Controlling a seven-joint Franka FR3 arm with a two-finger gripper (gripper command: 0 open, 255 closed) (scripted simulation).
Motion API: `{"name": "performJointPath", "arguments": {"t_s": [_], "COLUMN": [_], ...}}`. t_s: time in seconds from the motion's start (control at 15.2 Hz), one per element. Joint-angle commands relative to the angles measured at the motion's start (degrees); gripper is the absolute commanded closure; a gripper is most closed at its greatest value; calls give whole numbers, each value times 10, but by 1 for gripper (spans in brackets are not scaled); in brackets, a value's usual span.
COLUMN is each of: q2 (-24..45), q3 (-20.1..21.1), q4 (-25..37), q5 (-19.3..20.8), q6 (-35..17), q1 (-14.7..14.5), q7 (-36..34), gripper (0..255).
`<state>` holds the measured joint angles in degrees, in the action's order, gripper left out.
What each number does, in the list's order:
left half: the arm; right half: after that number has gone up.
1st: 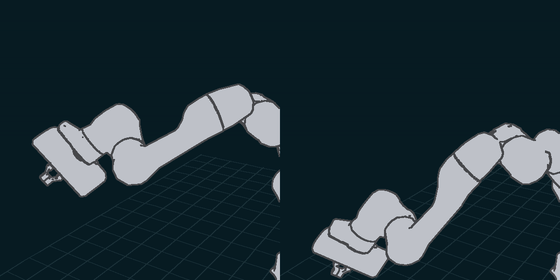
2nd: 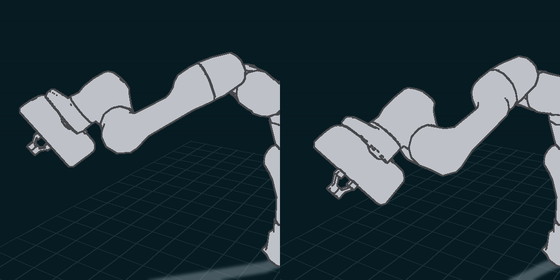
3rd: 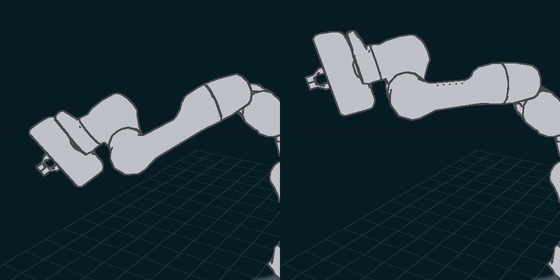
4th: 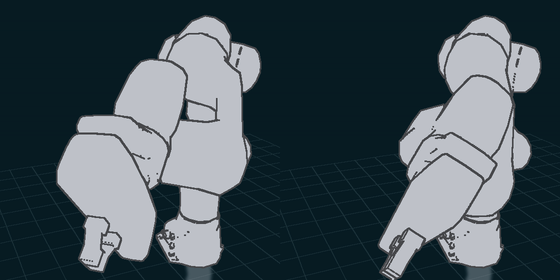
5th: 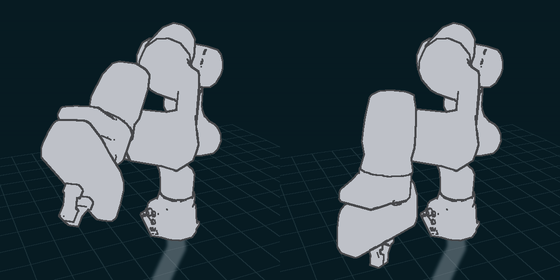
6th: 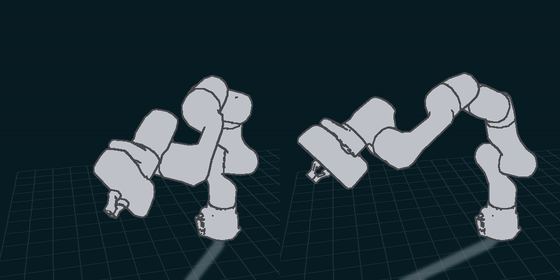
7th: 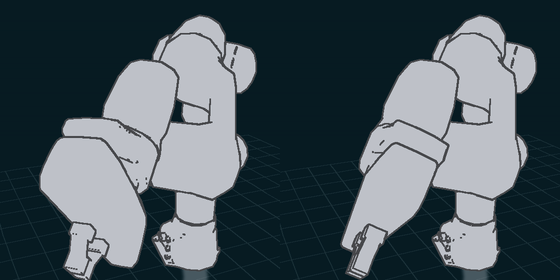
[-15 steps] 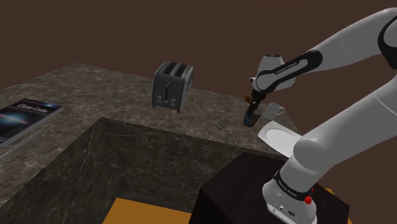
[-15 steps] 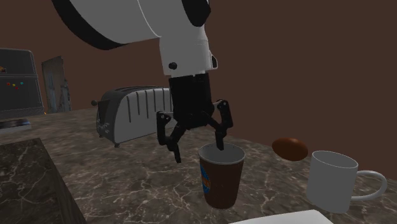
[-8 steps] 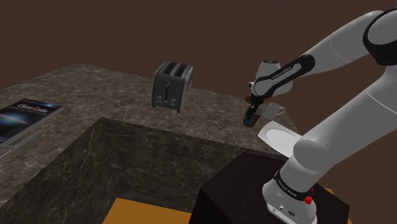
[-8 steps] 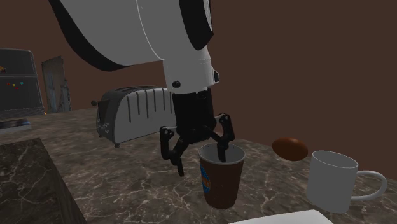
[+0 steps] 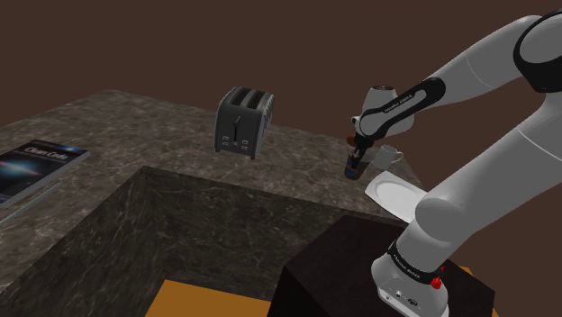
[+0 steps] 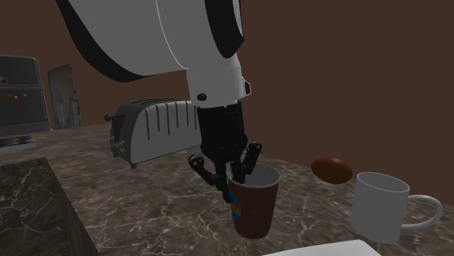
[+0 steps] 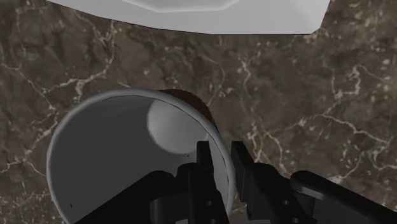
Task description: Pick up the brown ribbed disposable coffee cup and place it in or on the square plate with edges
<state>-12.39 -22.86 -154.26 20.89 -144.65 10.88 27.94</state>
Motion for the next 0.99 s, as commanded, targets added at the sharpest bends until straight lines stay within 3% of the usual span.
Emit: {"name": "performJointPath", "arguments": {"t_s": [0.0, 0.4, 0.92], "q2": [0, 0, -59], "q3": [0, 0, 10], "q4": [0, 0, 21], "q5": [0, 0, -3], "q6": [0, 0, 79], "q1": [0, 0, 0], "q7": [0, 0, 6], "gripper": [255, 255, 255]}}
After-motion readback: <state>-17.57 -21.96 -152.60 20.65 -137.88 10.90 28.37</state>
